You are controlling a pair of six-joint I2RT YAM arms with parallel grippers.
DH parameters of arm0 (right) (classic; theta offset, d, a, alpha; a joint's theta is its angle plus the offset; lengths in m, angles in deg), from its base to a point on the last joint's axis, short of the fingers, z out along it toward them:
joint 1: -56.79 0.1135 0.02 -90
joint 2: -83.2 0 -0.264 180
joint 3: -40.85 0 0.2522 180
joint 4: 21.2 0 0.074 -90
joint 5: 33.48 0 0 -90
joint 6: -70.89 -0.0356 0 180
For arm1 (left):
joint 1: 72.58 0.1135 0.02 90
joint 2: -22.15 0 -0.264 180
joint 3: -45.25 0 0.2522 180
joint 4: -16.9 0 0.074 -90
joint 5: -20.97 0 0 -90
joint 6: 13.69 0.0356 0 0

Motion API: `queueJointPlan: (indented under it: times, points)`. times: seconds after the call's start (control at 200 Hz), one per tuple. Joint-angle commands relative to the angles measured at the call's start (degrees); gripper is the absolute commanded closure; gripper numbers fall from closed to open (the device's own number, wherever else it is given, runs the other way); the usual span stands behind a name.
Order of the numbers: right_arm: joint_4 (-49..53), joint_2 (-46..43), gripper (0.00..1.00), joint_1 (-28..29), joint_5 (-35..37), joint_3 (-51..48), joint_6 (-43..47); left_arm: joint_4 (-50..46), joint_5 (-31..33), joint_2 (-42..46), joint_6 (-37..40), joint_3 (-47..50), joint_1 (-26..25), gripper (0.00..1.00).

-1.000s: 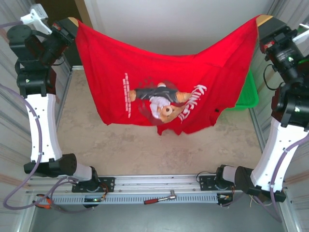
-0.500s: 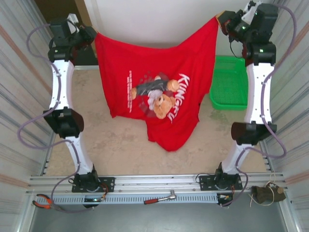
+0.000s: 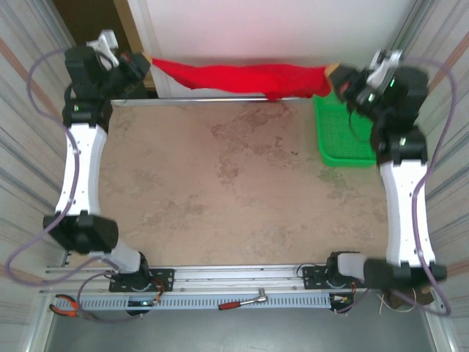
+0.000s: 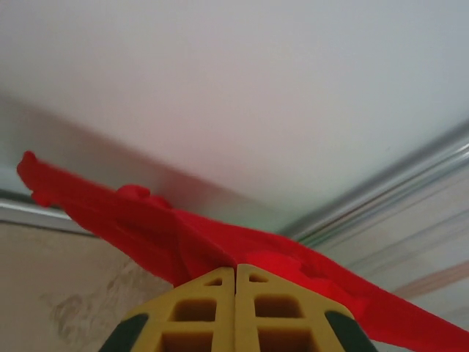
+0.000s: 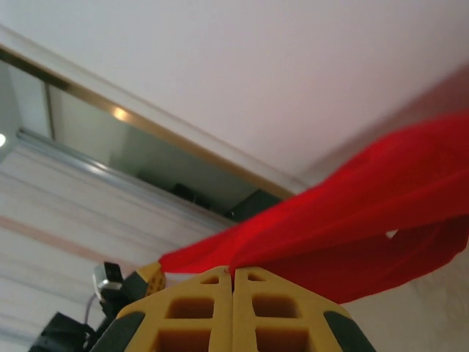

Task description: Fold the inside-out t-shirt

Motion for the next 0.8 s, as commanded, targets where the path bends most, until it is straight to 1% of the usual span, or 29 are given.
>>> queueJointPlan:
  times: [0.0,0.055,0.14,0.205,0.266,0.336,0.431,0.611,0.797]
  points:
    - [0.5,-10.9,1.0,5.8,7.8,-19.6,3.0,1.5,0.1,8.1,5.4,18.6,-0.4,1.0]
    - [3.0,-17.8,1.0,9.9,11.5,-29.9,2.2,0.9,1.0,12.9,6.0,28.3,-0.4,1.0]
    - [7.7,-27.1,1.0,16.4,17.7,-43.7,-2.3,1.2,2.1,19.1,5.1,42.2,-0.6,1.0]
    - [13.1,-34.0,1.0,21.1,22.8,-50.5,-6.0,2.0,2.6,22.7,4.0,51.0,-0.9,1.0]
    - [19.5,-39.5,1.0,24.9,27.6,-53.9,-8.8,1.3,3.0,25.2,3.9,56.8,-1.0,1.0]
    - [26.1,-44.6,1.0,27.8,31.9,-55.7,-12.6,0.9,3.2,27.5,3.3,61.6,-1.3,1.0]
    - [31.8,-48.2,1.0,29.2,34.3,-56.5,-15.8,-0.6,4.1,30.4,3.2,65.2,-2.0,1.0]
    - [38.0,-48.9,1.0,29.4,36.5,-53.6,-17.4,-6.9,7.5,35.7,5.0,66.3,-2.1,1.0]
    - [47.0,-49.9,1.0,29.4,40.6,-47.9,-19.7,-11.9,8.3,38.7,5.5,66.6,-2.1,1.0]
